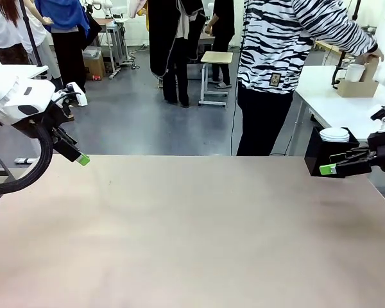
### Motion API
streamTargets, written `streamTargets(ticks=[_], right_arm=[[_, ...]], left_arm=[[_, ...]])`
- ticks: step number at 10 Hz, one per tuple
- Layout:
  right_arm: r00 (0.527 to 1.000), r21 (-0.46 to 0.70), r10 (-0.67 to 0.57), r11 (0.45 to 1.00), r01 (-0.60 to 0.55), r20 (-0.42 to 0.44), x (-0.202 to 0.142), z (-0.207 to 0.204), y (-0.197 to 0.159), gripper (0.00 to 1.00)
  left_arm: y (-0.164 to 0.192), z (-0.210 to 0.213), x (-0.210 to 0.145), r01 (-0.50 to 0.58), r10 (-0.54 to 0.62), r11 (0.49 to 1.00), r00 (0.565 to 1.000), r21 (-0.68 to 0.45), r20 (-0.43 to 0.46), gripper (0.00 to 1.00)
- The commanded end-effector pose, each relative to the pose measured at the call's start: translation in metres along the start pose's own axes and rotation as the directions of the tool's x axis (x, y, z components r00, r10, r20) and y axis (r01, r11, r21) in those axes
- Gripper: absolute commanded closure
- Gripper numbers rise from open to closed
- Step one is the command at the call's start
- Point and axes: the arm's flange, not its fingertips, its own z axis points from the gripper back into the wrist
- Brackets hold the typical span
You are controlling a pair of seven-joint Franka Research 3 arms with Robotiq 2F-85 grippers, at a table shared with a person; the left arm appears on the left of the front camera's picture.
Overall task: Pour a drink into a cup and package it in a carrier.
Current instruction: Insert the held 600 ml Paper Cup into the Cup Carrier.
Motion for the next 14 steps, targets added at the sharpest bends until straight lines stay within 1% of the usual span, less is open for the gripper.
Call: streamTargets(ticks=[1, 14], right_arm=[[1.000, 0.007, 0.016, 1.000, -0.016, 0.006, -0.0005, 0.0015, -0.0005, 0.00], [1.000, 0.007, 0.016, 1.000, -0.016, 0.006, -0.0005, 0.0015, -0.0005, 0.00]], left_arm=[[0.0006, 0.0020, 0.0010, -0.007, 0.007, 1.000, 1.000, 0.007, -0.013, 0.00], [0.0006, 0.0020, 0.0010, -0.007, 0.007, 1.000, 1.000, 0.007, -0.013, 0.00]])
